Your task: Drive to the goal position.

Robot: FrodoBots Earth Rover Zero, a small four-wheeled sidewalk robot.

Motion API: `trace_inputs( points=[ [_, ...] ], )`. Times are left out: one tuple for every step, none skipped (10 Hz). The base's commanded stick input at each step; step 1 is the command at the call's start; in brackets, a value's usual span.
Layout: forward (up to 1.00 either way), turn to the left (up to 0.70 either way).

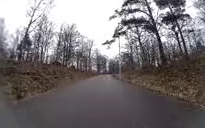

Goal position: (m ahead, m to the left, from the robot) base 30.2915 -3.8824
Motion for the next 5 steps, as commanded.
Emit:
trace_inputs(
  points=[
    [1.00, 0.00],
    [1.00, 0.00],
    [1.00, 0.00],
    [1.00, 0.00],
    [1.00, 0.00]
  ],
)
